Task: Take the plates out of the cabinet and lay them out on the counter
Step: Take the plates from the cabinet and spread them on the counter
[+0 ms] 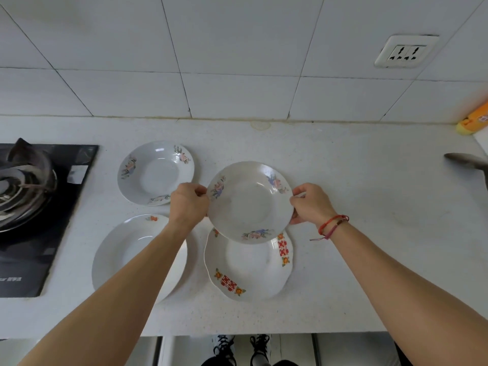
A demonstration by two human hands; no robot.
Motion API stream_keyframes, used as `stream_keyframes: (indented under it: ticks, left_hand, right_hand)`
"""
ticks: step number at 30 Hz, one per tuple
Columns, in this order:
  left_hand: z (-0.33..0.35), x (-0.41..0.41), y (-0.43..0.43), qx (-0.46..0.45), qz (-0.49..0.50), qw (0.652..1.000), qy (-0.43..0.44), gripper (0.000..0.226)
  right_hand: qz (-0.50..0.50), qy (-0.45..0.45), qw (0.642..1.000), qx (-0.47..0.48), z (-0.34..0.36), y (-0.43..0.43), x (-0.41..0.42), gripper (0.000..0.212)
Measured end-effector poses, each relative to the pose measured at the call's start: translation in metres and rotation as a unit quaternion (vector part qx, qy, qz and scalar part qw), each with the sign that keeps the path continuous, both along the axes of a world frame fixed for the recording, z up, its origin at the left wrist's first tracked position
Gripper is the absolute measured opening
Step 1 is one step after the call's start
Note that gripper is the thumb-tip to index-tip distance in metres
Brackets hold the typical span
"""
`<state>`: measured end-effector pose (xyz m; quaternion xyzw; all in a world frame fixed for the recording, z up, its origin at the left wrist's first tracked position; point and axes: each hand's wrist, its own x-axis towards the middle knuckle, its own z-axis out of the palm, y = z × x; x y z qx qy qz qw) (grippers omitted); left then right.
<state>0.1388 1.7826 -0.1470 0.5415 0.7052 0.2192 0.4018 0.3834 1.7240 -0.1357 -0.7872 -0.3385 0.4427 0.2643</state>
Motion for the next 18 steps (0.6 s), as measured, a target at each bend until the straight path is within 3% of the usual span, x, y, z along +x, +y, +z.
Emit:
stream_keyframes:
  ticks: [18]
  left_hand:
    - [-0.021, 0.034, 0.093, 0.015, -0.022, 0.999, 0.026, 0.019]
  right_hand:
    - [-0.024, -0.016, 1.000, -0.005, -0.022, 0.102, 0.017, 0.028]
